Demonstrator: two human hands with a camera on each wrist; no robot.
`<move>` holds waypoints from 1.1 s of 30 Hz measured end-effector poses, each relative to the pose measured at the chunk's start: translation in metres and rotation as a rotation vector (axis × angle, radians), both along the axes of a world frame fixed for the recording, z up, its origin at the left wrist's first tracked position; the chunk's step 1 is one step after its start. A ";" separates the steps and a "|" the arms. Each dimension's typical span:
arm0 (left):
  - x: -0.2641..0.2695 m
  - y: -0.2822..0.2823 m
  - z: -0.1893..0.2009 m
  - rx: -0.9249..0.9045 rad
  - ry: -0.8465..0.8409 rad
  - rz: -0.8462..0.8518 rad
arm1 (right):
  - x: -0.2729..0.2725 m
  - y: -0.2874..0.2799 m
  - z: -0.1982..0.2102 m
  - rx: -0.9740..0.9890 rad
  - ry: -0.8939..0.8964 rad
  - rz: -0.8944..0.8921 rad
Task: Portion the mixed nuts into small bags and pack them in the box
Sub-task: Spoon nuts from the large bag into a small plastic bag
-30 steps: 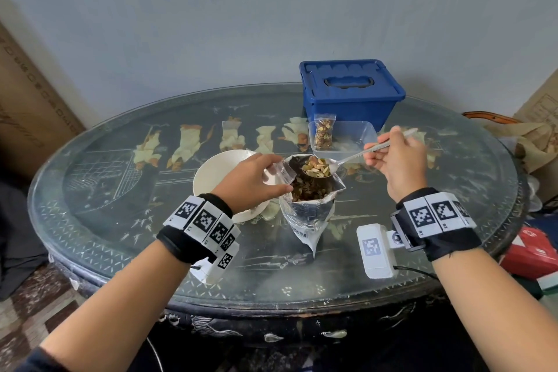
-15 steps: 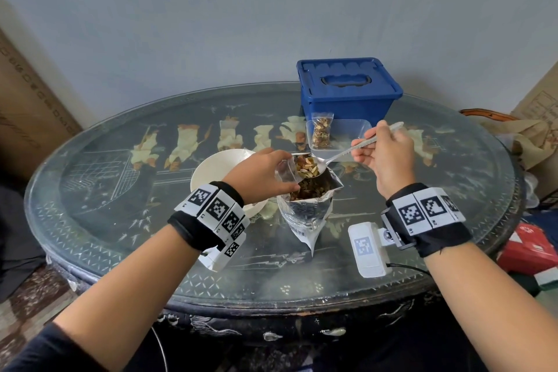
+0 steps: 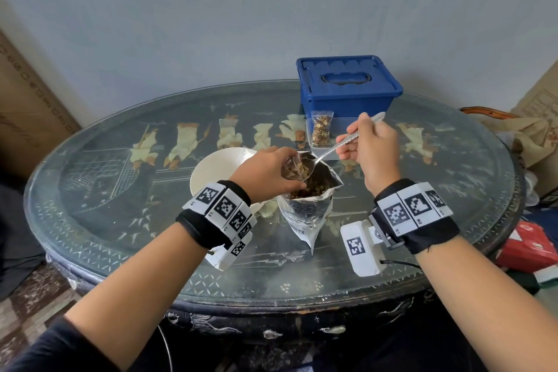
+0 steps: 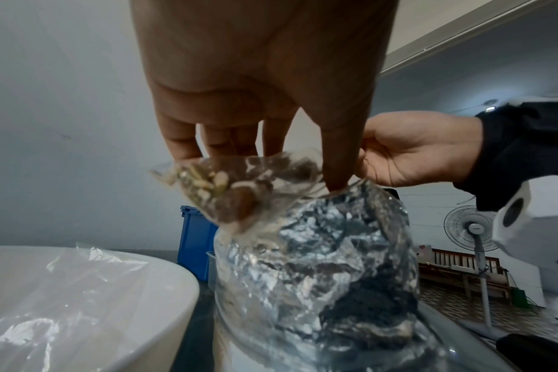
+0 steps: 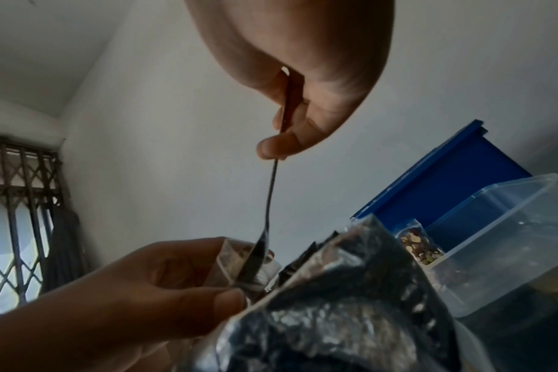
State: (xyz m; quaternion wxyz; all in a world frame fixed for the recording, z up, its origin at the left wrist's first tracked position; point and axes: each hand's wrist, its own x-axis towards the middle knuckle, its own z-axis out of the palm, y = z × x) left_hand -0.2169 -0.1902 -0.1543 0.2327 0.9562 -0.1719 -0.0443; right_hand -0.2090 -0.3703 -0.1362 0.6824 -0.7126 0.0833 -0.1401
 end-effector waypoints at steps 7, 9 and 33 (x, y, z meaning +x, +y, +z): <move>-0.003 -0.003 -0.005 -0.101 -0.027 0.068 | -0.012 0.016 0.015 -0.179 -0.175 0.122; -0.003 -0.001 -0.009 -0.157 -0.039 0.105 | -0.014 0.019 0.018 -0.248 -0.253 0.166; -0.028 0.014 -0.041 -0.470 -0.045 0.346 | -0.016 0.003 -0.032 -0.669 -0.535 0.274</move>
